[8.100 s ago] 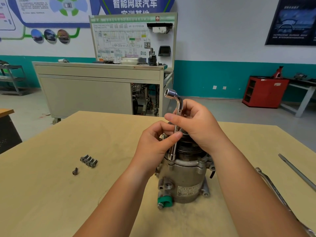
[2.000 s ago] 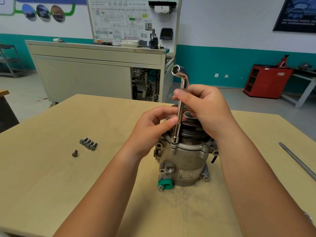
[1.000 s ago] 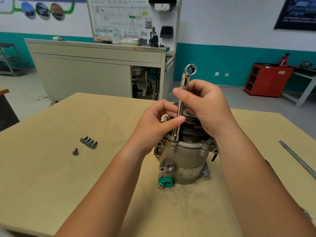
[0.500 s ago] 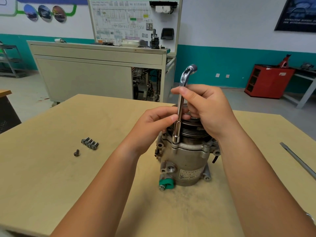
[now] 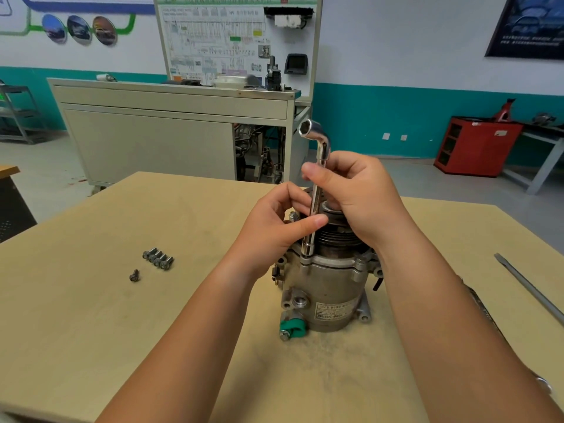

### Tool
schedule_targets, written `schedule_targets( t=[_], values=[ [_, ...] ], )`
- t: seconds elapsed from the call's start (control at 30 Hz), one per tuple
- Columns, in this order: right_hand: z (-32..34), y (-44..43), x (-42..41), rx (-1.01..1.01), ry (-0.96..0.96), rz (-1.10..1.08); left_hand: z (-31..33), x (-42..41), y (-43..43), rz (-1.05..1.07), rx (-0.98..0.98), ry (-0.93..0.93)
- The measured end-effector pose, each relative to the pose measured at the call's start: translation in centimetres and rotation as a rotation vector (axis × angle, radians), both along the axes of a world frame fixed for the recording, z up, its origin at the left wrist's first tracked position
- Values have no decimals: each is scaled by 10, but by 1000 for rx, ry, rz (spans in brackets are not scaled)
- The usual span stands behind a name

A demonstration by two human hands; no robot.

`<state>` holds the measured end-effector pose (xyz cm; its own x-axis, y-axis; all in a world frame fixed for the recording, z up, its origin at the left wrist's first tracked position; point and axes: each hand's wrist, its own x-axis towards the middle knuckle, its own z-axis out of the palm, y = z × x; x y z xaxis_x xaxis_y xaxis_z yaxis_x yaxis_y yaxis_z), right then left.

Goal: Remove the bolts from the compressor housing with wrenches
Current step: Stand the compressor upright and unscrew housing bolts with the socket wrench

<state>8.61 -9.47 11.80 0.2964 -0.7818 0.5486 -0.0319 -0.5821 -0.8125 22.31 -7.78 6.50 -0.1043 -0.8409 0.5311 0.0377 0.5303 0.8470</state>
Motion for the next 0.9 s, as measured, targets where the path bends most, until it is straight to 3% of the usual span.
schedule_targets(
  t=[0.23, 0.6, 0.67, 0.77, 0.9],
  values=[
    [5, 6, 1, 21, 85, 126, 4, 1, 3, -3, 33, -53],
    [16, 14, 1, -45, 160, 26, 20, 1, 23, 95, 38, -114],
    [25, 19, -3, -78, 101, -7, 31, -5, 32, 182, -51, -135],
    [40, 27, -21, -106, -103, -59, 47, -26, 50, 270, -274, -330],
    [39, 39, -77, -152, -209, -278, 39, -89, 73, 119, -351, -502]
  ],
)
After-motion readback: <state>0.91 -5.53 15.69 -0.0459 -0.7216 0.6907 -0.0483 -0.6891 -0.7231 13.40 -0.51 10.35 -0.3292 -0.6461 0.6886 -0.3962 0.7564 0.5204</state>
